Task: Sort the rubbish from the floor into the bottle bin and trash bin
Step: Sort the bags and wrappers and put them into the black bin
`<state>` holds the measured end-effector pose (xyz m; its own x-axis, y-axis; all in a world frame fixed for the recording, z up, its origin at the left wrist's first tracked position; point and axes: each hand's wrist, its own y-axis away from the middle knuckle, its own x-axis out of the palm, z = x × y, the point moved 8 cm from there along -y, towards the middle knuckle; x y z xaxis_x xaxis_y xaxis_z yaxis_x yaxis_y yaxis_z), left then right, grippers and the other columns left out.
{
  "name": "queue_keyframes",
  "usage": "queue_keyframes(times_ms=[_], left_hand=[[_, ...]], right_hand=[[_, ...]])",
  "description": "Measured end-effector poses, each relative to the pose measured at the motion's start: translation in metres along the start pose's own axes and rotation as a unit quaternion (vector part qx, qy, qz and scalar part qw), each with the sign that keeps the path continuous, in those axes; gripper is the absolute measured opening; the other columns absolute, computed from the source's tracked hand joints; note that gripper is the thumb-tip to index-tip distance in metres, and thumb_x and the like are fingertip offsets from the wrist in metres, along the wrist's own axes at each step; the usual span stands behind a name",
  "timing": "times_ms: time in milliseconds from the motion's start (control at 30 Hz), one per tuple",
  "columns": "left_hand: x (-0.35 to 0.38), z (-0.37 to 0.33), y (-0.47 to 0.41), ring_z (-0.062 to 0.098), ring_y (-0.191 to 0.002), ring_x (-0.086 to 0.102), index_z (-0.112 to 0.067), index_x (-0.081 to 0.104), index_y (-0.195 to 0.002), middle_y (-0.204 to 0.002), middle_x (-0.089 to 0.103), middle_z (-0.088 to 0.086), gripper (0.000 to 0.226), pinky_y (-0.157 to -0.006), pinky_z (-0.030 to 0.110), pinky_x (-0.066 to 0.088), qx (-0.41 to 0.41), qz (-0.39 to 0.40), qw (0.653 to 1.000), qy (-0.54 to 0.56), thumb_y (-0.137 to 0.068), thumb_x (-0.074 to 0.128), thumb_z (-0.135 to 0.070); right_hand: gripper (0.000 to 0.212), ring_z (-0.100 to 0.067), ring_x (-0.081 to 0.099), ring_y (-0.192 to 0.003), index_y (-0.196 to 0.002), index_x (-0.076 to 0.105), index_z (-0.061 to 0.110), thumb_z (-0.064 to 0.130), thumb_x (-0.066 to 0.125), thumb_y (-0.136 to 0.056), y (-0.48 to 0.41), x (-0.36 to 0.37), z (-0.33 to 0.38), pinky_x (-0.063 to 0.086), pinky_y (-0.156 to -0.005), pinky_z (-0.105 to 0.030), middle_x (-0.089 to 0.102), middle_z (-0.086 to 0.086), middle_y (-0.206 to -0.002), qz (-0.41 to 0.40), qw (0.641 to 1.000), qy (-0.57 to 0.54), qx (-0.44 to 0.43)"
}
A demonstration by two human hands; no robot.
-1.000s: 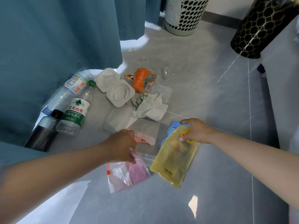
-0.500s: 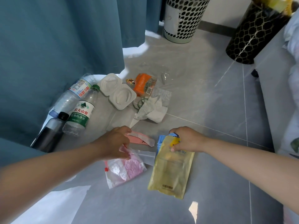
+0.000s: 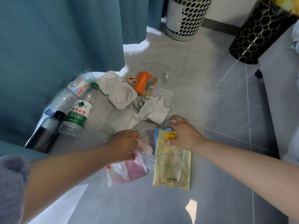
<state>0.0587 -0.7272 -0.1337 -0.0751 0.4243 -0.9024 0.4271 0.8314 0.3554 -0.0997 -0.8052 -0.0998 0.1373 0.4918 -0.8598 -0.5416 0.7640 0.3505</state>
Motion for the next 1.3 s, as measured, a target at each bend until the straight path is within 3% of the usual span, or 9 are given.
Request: queue_keyframes(times_ms=[133, 267, 500, 567, 633, 1000, 1133, 1233, 1300], left_hand=[[-0.006, -0.003, -0.001, 0.015, -0.104, 0.051, -0.022, 0.061, -0.100, -0.111, 0.051, -0.004, 0.026, -0.081, 0.023, 0.030, -0.006, -0.040, 0.999, -0.013, -0.084, 0.064, -0.042], [-0.005, -0.003, 0.000, 0.018, -0.097, 0.056, -0.019, 0.055, -0.103, -0.104, 0.058, -0.003, 0.027, -0.074, 0.025, 0.030, -0.029, -0.051, 0.998, -0.002, -0.085, 0.065, -0.037], [0.004, 0.004, 0.004, 0.024, -0.093, 0.063, -0.020, 0.051, -0.110, -0.103, 0.067, -0.002, 0.034, -0.075, 0.031, 0.048, -0.060, -0.045, 0.996, 0.051, -0.085, 0.066, -0.037], [0.006, 0.006, 0.003, 0.022, -0.095, 0.062, -0.021, 0.054, -0.109, -0.106, 0.066, -0.003, 0.032, -0.077, 0.031, 0.047, -0.059, -0.041, 0.996, 0.049, -0.085, 0.065, -0.038], [0.008, 0.006, 0.003, 0.021, -0.096, 0.061, -0.021, 0.055, -0.109, -0.108, 0.065, -0.003, 0.031, -0.078, 0.031, 0.045, -0.058, -0.038, 0.996, 0.047, -0.086, 0.064, -0.039], [0.005, 0.004, 0.006, 0.019, -0.096, 0.059, -0.022, 0.057, -0.108, -0.108, 0.062, -0.004, 0.026, -0.077, 0.028, 0.041, -0.063, -0.045, 0.996, 0.041, -0.088, 0.062, -0.038], [0.006, 0.000, 0.008, 0.019, -0.093, 0.058, -0.021, 0.059, -0.101, -0.103, 0.061, -0.002, 0.020, -0.072, 0.027, 0.036, -0.062, -0.036, 0.997, 0.017, -0.089, 0.061, -0.036], [0.008, 0.000, 0.010, 0.020, -0.094, 0.058, -0.020, 0.059, -0.097, -0.102, 0.060, -0.001, 0.019, -0.073, 0.028, 0.036, -0.061, -0.021, 0.998, 0.009, -0.088, 0.061, -0.036], [0.010, 0.000, 0.013, 0.020, -0.095, 0.058, -0.020, 0.059, -0.095, -0.101, 0.060, -0.001, 0.018, -0.074, 0.028, 0.038, -0.067, -0.013, 0.998, 0.008, -0.087, 0.060, -0.036]], right_hand=[[0.045, -0.018, 0.017, -0.143, -0.115, 0.063, 0.014, 0.028, 0.078, -0.075, -0.014, -0.020, 0.006, 0.029, -0.106, -0.023, 0.024, -0.001, -0.152, -0.054, 0.997, 0.027, -0.045], [0.041, -0.019, 0.012, -0.147, -0.113, 0.062, 0.011, 0.027, 0.075, -0.078, -0.027, -0.017, 0.014, 0.023, -0.114, -0.027, 0.026, -0.001, -0.155, -0.048, 0.994, 0.053, -0.084], [0.043, -0.022, 0.018, -0.146, -0.116, 0.059, 0.013, 0.029, 0.072, -0.079, -0.042, 0.004, 0.024, 0.022, -0.117, -0.033, 0.029, -0.002, -0.154, 0.002, 0.988, 0.100, -0.116], [0.044, -0.025, 0.035, -0.137, -0.116, 0.058, 0.012, 0.029, 0.072, -0.078, -0.047, 0.008, 0.023, 0.032, -0.109, -0.033, 0.046, -0.005, -0.141, 0.015, 0.990, 0.103, -0.099], [0.040, -0.026, 0.052, -0.114, -0.112, 0.058, 0.011, 0.025, 0.071, -0.076, -0.049, 0.010, 0.020, 0.041, -0.091, -0.032, 0.058, -0.007, -0.117, 0.017, 0.995, 0.071, -0.063], [0.032, -0.028, 0.058, -0.093, -0.103, 0.051, 0.015, 0.022, 0.070, -0.078, -0.039, 0.006, 0.018, 0.040, -0.067, -0.030, 0.062, -0.008, -0.100, 0.005, 0.999, 0.043, -0.027], [0.046, -0.028, 0.059, -0.093, -0.117, 0.046, 0.017, 0.020, 0.071, -0.079, -0.031, -0.001, 0.017, 0.044, -0.071, -0.032, 0.061, -0.004, -0.099, -0.004, 1.000, 0.015, -0.017], [0.069, -0.029, 0.057, -0.108, -0.140, 0.035, 0.020, 0.022, 0.070, -0.081, -0.028, -0.004, 0.016, 0.048, -0.085, -0.034, 0.061, -0.008, -0.118, 0.005, 1.000, 0.014, -0.003], [0.071, -0.028, 0.055, -0.115, -0.144, 0.035, 0.018, 0.021, 0.069, -0.081, -0.027, -0.005, 0.015, 0.048, -0.090, -0.033, 0.060, -0.009, -0.126, 0.019, 1.000, 0.019, 0.007]])
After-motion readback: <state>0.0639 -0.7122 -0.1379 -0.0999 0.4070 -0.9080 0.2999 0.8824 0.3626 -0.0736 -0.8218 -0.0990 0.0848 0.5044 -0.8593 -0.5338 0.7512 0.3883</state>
